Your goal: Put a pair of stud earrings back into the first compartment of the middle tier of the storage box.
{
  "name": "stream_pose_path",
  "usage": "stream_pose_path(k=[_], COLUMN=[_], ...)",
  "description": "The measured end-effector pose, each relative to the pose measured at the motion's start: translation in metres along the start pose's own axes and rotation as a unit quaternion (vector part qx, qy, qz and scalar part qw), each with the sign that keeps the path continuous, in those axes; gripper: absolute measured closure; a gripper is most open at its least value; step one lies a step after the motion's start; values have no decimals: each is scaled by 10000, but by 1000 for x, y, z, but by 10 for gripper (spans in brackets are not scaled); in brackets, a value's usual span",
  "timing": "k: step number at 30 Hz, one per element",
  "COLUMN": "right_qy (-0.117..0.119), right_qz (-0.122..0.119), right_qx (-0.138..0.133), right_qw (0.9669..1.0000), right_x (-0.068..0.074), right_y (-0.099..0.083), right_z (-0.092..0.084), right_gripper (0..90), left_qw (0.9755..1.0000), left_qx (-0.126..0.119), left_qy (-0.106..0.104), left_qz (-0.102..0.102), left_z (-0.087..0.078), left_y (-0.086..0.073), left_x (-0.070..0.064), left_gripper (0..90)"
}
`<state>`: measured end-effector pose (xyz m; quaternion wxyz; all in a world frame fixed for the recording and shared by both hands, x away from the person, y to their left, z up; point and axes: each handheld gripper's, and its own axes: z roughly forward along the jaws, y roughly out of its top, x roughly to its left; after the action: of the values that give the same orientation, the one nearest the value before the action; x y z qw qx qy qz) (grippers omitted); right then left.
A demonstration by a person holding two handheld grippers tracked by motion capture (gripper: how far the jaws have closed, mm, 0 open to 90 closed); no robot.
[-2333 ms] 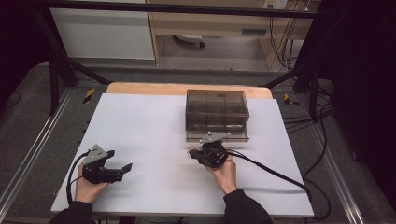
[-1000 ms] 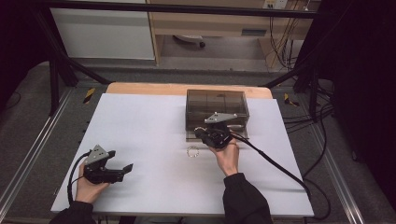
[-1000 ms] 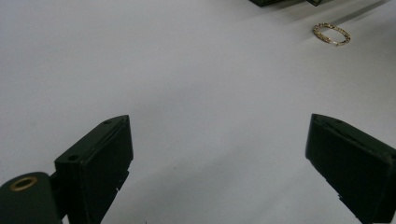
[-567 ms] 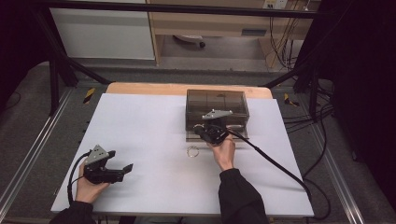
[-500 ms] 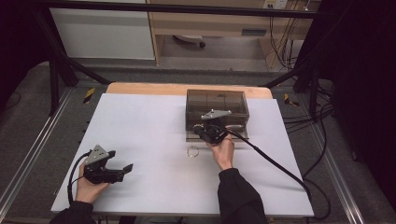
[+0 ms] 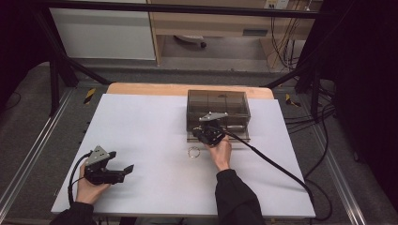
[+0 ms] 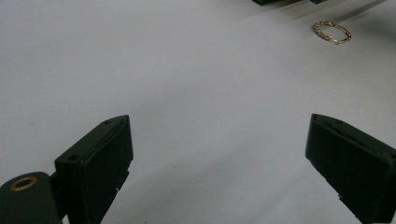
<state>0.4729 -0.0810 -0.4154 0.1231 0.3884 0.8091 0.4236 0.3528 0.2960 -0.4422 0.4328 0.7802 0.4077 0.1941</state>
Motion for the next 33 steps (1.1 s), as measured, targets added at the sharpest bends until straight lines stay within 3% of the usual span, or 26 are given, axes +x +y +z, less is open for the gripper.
stream_pose_path(k=[4, 9, 15, 21, 24, 29, 33], right_qy=[17, -18, -6, -117, -125, -162, -39], right_qz=[-20, -89, -215, -528, -524, -606, -506], right_qx=[-1, -215, -334, -325, -335, -218, -242], right_qw=[10000, 9997, 9992, 9980, 9980, 9978, 9984], right_x=[-1, 1, 8, 19, 24, 32, 38], right_y=[1, 7, 11, 6, 2, -4, -10], right_z=[-1, -14, -38, -55, -60, -66, -68], right_gripper=[849, 757, 519, 258, 160, 65, 47], left_qw=[10000, 10000, 10000, 10000, 10000, 10000, 10000], left_qx=[3, 5, 9, 9, 16, 13, 16], left_qy=[-2, 1, 1, 4, 5, 11, 9], left_qz=[-2, -9, -6, -11, -9, -11, -5], left_z=[0, 0, 0, 0, 0, 0, 0], left_y=[0, 0, 0, 0, 0, 0, 0], left_x=[0, 0, 0, 0, 0, 0, 0], left_gripper=[73, 73, 73, 73, 73, 73, 73])
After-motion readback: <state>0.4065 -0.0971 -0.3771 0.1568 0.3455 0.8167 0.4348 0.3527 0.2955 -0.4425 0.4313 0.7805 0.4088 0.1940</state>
